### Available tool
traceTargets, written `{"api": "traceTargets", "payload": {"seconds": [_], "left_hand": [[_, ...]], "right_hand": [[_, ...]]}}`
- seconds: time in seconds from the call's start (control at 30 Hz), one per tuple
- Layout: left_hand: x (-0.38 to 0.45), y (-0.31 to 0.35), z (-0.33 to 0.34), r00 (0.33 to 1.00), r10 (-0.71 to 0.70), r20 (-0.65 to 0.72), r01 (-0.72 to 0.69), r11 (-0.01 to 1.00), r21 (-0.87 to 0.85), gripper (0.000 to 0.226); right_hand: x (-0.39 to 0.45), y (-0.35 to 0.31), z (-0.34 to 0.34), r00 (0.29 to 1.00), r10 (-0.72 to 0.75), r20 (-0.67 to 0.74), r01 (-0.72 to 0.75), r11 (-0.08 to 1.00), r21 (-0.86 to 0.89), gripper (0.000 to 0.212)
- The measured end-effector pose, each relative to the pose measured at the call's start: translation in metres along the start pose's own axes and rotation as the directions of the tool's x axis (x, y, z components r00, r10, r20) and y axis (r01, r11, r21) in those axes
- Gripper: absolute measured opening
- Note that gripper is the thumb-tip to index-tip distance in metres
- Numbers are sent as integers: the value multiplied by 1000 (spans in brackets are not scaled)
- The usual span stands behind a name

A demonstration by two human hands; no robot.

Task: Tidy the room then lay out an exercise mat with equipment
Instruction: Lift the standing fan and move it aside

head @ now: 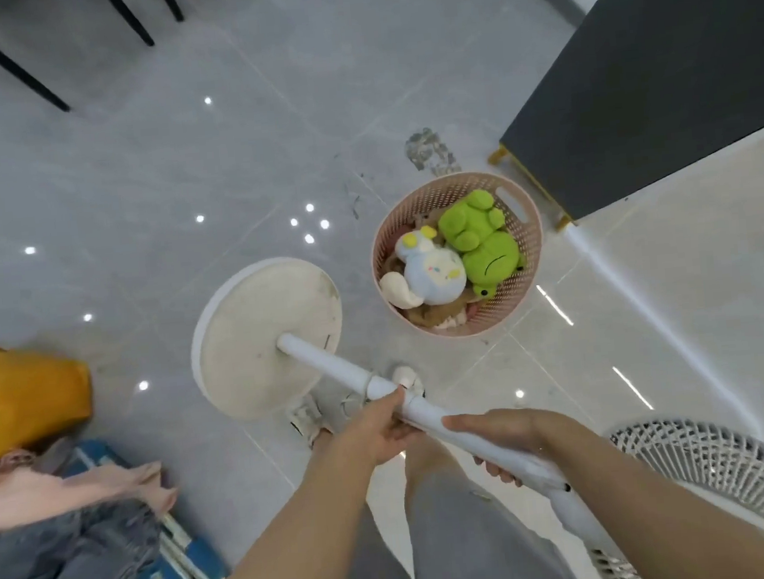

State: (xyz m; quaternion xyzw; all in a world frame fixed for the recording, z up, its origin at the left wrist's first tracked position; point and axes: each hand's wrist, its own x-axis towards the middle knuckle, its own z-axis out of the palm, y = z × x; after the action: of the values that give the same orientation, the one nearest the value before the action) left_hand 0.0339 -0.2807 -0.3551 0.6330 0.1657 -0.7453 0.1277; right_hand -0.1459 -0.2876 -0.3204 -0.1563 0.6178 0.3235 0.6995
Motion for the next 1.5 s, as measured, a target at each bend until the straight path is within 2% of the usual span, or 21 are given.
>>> {"api": "traceTargets", "payload": {"seconds": [0.1,0.2,0.33,0.4,0.57,0.67,0.8,0.97,1.17,1.27,1.4,1.5], "left_hand": [[22,17,-24,999,-14,47,6,984,176,10],[40,30,-52,998,-19,63,1,963,269,9],[60,38,-89,997,72,-36,-67,989,134,10],[71,44,-110,996,61,-62,-55,994,91,16],[88,60,-144,997,45,-69,-44,999,15,23],[99,64,-158,997,51,-61,-54,997,-49,22],[110,64,-174,999,-16,28,20,991,-136,23],[114,62,-190,1000,-20,21,24,976,-218,24],[115,77,-191,998,53,38,-41,965,-261,20],[114,85,-192,992,86,89,-59,962,-267,22],[111,80,-196,990,75,116,-46,972,-231,24],[104,64,-181,990,-15,140,49,968,-246,23]], "right_hand": [[28,-24,2,997,65,45,-69,994,83,67],[56,-45,14,998,61,9,-62,984,167,51],[86,-76,23,997,72,-39,-60,967,248,37],[102,-97,27,993,102,-62,-83,965,251,36],[135,-150,38,979,188,-76,-166,958,234,36],[151,-179,40,954,298,-36,-267,898,350,43],[167,-209,43,966,229,-117,-195,949,250,32],[160,-229,55,966,196,-167,-173,975,141,32],[164,-226,50,955,204,-214,-165,968,187,35],[173,-230,42,964,209,-164,-159,949,272,42],[178,-233,37,957,158,-241,-132,984,123,32],[171,-234,30,975,161,-152,-158,987,34,34]]}}
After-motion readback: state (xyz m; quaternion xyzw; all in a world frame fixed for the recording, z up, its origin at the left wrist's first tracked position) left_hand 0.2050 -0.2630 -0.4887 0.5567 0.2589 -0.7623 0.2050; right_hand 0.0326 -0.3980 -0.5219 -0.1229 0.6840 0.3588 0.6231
